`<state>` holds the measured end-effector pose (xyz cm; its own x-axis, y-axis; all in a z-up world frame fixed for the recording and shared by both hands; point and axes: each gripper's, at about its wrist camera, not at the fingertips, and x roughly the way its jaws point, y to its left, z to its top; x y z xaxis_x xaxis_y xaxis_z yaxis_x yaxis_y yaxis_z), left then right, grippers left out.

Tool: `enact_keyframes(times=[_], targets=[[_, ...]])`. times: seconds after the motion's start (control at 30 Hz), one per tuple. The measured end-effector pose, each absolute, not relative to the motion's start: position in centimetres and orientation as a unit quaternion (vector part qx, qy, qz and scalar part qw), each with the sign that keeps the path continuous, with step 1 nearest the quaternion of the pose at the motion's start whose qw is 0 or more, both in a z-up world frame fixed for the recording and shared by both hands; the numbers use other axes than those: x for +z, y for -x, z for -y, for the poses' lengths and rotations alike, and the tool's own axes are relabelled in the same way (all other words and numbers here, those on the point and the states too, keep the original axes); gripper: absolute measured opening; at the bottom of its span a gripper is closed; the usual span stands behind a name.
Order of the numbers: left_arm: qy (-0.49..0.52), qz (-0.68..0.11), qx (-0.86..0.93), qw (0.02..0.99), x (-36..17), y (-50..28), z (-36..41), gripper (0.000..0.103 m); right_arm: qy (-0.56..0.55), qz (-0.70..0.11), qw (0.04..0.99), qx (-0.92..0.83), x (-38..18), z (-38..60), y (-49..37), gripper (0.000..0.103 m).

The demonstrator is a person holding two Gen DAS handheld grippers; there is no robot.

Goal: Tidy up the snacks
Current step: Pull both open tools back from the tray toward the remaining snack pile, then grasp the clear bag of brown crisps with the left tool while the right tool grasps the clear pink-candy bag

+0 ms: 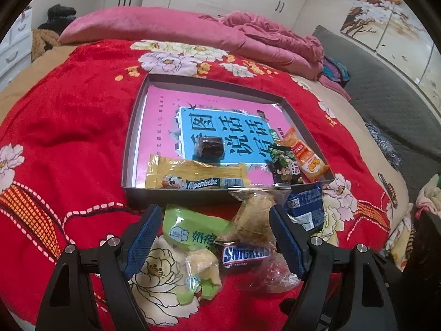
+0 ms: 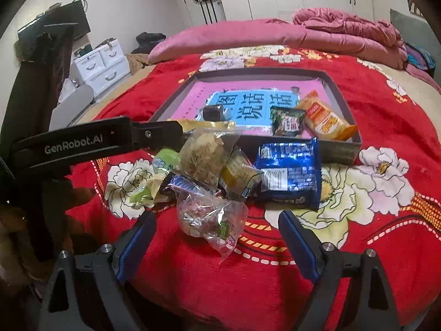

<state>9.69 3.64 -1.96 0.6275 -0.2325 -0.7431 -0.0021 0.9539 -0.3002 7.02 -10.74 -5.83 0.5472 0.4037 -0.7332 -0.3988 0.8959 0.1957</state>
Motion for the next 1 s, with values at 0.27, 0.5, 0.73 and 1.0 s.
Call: enact_keyframes(times=[0.27,0.5,0.73,1.0], targets=[[0.144,-0.434,-0.069,0.887,-2.4,-10.1,-3.4,0.081,0.007,-0.427,0.876,0.224,-6.9,9.7,-7.6,0.09],[0.13,-0.442,-0.078,0.884,-2.8,-10.5,-2.5,0.081,0.011,-0.438,0.871,0.221,-7.7,9.4,-8.1,0.076],[0.126,-0.45,-0.082,0.88,-3.2,-11.0,-1.7,0.081,0.008,-0.437,0.867,0.242,-7.8,9.2,-8.1,0.053],[0.119,-0.459,-0.087,0.876,-3.6,-11.3,-0.6,0.081,0.008,-0.441,0.863,0.245,-7.8,9.4,-8.0,0.049]])
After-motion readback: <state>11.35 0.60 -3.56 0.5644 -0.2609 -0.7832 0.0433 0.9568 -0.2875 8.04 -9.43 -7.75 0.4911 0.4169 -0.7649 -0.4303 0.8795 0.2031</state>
